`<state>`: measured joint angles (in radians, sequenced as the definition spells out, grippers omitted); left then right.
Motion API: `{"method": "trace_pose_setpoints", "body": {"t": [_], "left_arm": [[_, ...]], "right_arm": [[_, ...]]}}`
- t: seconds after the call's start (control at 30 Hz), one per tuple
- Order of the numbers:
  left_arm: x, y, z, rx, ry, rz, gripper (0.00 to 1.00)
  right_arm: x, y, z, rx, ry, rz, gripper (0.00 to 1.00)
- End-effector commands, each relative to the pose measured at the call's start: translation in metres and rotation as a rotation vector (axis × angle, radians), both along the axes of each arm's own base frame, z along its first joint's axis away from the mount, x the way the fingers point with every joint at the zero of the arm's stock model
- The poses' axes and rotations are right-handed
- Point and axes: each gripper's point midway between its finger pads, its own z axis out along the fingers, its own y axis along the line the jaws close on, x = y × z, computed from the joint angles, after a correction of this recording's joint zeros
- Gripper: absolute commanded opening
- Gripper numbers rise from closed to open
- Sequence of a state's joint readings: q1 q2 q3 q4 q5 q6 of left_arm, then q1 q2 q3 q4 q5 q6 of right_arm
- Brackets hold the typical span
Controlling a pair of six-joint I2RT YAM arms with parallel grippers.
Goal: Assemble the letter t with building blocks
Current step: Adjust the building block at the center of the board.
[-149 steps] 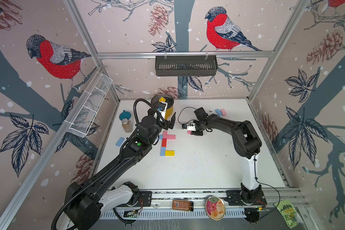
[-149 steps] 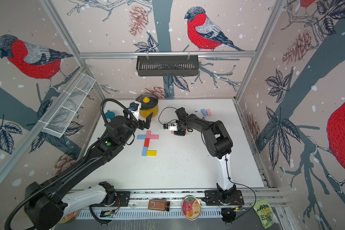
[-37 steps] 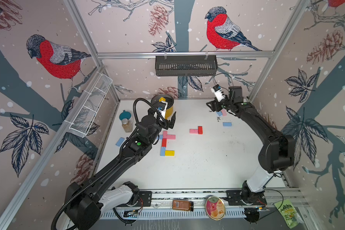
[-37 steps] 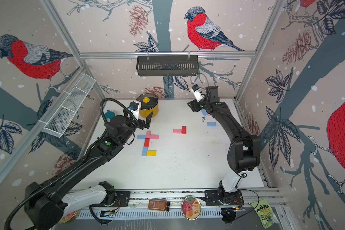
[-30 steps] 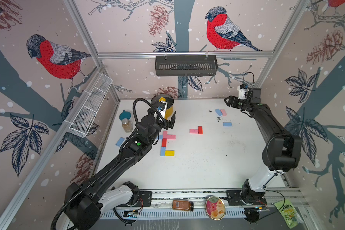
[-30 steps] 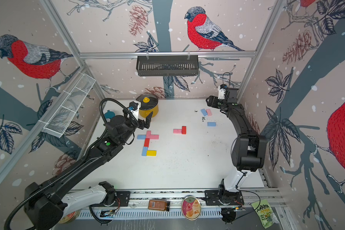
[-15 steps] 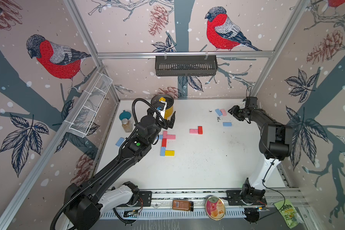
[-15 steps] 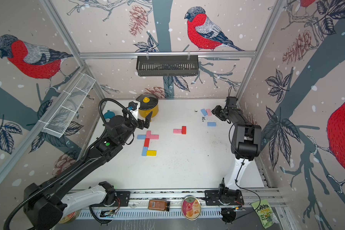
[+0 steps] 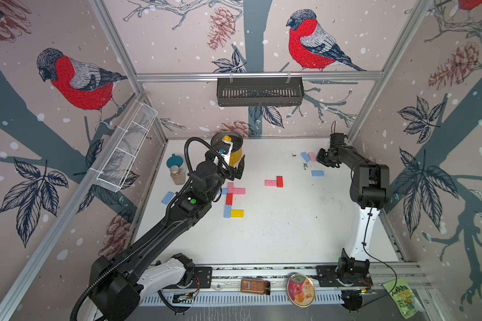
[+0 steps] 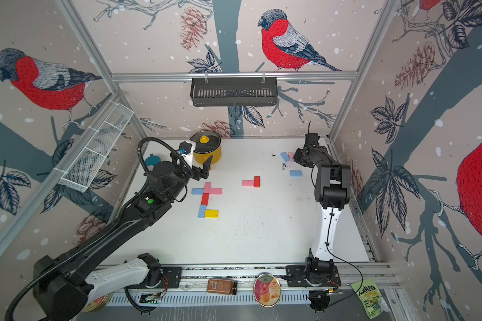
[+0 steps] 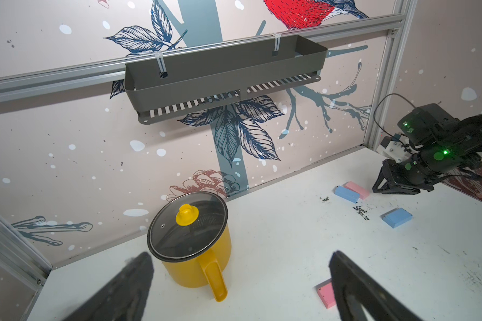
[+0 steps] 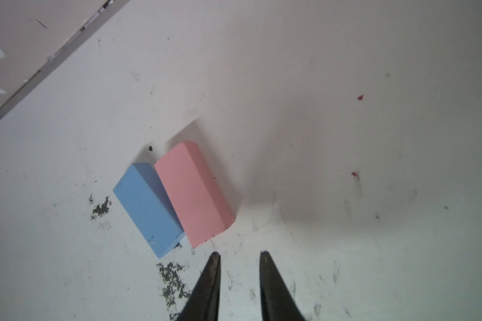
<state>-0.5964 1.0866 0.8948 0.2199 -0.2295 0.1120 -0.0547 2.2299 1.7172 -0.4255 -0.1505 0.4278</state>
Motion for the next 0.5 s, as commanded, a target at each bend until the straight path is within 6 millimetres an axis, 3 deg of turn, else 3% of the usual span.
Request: {"method": "trace_pose_setpoints", "body": {"t": [0.0,0.17,0.47], "left_arm": [[0.002,0.003,0.004,-0.002,-0.021,0.019,0.98],[0.002,0.003,0.003,0.000,-0.018,0.021,0.98],[0.002,0.002,0.003,-0.001,-0.016,0.016,0.98]], "right_arm": [[-0.006,-0.001,-0.012,-0.094,0.057,0.023,0.27],[-0.011,0.009,-0.020,-0.152,0.088,0.063,0.25],[-0.019,0.025,-0.003,-0.224,0.075,0.111,0.23]]}}
